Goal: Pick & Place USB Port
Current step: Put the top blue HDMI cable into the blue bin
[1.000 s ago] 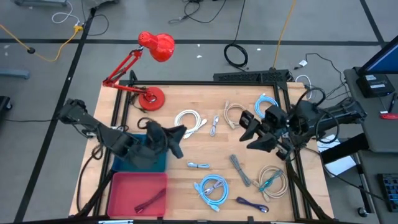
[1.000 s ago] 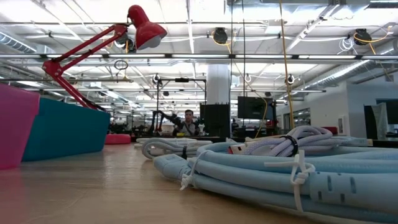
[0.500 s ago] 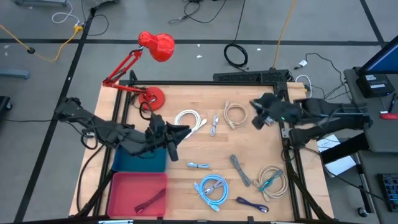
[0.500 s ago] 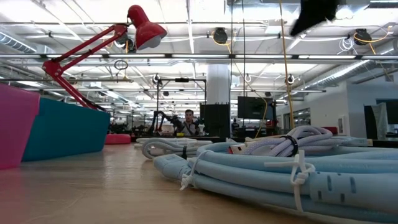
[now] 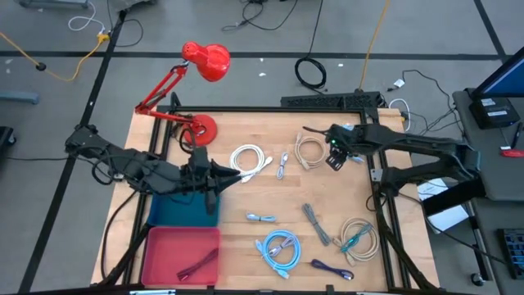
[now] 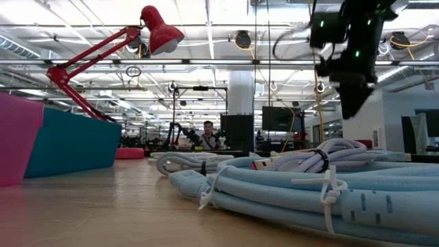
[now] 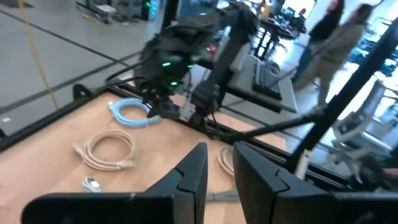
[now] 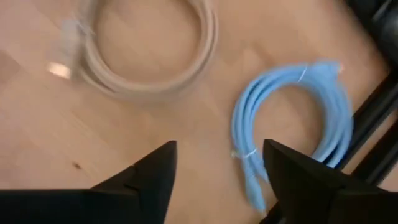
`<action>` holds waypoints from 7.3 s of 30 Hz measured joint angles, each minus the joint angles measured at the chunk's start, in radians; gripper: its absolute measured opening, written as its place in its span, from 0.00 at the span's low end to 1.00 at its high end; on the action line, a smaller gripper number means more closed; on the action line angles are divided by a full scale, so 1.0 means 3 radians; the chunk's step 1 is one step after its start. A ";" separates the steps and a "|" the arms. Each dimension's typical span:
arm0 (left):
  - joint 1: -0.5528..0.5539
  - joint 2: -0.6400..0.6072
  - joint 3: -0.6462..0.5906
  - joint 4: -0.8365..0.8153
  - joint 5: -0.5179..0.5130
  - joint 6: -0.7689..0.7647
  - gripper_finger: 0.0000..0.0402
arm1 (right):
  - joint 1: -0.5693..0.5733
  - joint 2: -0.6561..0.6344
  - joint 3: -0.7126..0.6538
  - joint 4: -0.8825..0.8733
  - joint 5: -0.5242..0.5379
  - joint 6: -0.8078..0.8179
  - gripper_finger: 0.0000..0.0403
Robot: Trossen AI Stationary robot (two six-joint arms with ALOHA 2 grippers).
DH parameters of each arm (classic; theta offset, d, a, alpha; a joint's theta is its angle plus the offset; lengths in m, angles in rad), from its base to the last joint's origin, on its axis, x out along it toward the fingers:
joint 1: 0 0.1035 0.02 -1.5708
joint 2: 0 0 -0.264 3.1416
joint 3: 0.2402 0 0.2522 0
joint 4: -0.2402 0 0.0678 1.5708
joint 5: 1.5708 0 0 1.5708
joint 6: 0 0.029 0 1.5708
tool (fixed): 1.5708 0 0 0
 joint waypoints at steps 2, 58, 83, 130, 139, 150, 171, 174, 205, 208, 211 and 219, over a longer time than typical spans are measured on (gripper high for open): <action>-0.0047 -0.0002 0.0000 -0.0017 0.0038 -0.0006 0.20 | -0.0071 0.0126 -0.0083 0.0080 -0.0014 0.0023 0.64; -0.0231 -0.0148 0.0000 -0.0080 -0.0154 -0.0147 0.20 | -0.0109 -0.1148 -0.0398 0.2453 -0.1199 0.0996 0.08; 0.2149 0.0067 -0.3078 0.5516 0.2454 -0.2098 0.20 | 0.1785 -0.0531 -0.0322 0.6560 -0.1034 0.1327 0.08; 0.1925 0.0758 -0.0942 0.4306 0.3687 -0.1653 0.16 | 0.1802 0.0533 0.0885 0.6039 -0.1304 0.1188 0.08; 0.1762 0.0696 -0.0942 0.4320 0.3328 -0.1873 0.09 | 0.1811 0.0540 0.0882 0.6452 -0.1205 0.1192 0.26; 0.1161 0.0385 -0.0940 0.3571 0.2618 -0.1767 0.09 | 0.1857 0.0007 0.0899 0.6171 -0.1307 0.1102 0.61; -0.1217 -0.0625 -0.1691 -0.1249 -0.0102 -0.6085 0.09 | 0.2196 -0.0852 0.0873 0.4038 -0.1739 0.0787 0.59; -0.1192 -0.0670 -0.1923 -0.1062 -0.0163 -0.6133 0.09 | 0.2294 -0.0837 0.0800 0.3991 -0.1724 0.0768 0.59; -0.0591 -0.0649 -0.0852 -0.1686 -0.0603 -0.4374 0.09 | 0.2494 -0.0843 0.0466 0.4067 -0.1273 0.0978 0.59; -0.0432 -0.0491 -0.0274 -0.2331 0.0140 -0.4123 0.09 | 0.2481 -0.0840 0.0466 0.4067 -0.1275 0.0980 0.59; -0.0389 -0.0209 0.0256 -0.3629 0.0925 -0.4434 0.09 | 0.2481 -0.0839 0.0466 0.4067 -0.1275 0.0977 0.59; -0.0351 0.0057 0.0307 -0.4104 0.1487 -0.4833 0.09 | 0.2483 -0.0817 0.0465 0.4065 -0.1277 0.0895 0.59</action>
